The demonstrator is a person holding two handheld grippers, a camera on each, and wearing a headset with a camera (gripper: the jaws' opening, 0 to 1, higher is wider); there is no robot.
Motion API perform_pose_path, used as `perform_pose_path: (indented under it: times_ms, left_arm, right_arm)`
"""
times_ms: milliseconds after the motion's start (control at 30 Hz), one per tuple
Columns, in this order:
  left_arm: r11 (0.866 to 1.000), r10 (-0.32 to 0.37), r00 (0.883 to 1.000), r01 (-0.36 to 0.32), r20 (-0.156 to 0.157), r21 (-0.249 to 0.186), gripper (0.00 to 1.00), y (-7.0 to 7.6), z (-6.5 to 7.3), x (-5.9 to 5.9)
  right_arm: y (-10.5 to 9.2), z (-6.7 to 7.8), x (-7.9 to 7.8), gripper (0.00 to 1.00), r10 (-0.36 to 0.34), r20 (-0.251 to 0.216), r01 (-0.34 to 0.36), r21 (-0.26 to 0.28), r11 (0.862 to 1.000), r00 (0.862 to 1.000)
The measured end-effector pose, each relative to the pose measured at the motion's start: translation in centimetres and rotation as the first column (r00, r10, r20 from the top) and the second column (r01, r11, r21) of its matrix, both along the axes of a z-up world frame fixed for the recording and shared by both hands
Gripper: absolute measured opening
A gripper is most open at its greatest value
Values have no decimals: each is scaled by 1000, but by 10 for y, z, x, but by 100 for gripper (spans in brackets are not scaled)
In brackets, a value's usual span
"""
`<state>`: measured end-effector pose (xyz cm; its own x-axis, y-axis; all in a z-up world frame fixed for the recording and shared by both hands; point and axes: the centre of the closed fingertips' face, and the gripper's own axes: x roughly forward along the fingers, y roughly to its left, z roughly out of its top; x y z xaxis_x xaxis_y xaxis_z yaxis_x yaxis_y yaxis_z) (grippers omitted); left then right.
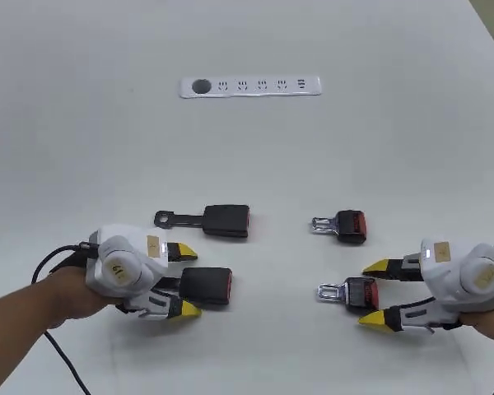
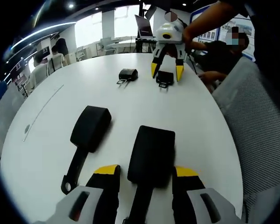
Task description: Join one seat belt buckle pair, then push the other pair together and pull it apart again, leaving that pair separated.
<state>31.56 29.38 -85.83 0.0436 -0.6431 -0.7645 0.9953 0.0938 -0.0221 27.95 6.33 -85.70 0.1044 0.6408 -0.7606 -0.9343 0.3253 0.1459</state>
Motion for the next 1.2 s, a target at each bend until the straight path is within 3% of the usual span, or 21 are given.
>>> perform_pose_path:
  times_ms: [133, 167, 200, 267, 400, 1200]
  left_arm:
    - [1000, -28, 1000, 28, -2, -3, 37, -1, -1, -1]
    - [999, -43, 999, 43, 29, -14, 35, -3, 0, 4]
    - [999, -43, 999, 43, 9, -7, 35, -2, -1, 1]
    - [998, -60, 998, 60, 25, -9, 35, -3, 0, 1]
    - [998, -63, 998, 63, 29, -2, 34, -2, -1, 0]
    - [997, -63, 998, 62, 17, 36, 34, -1, -2, -7]
  right_arm:
    - [-2, 0, 1, 43, 11, 6, -11, 7, 1000, 1000]
    - [-3, 0, 2, 42, 18, 15, -18, 9, 1000, 1000]
    - [-4, 0, 3, 40, 29, 29, -29, 8, 1000, 999]
    - [-6, -1, 3, 37, 40, 36, -40, 9, 999, 999]
    - [-6, -1, 3, 36, 51, 43, -52, 23, 998, 998]
    - [3, 1, 6, 35, -3, 48, -1, 97, 995, 999]
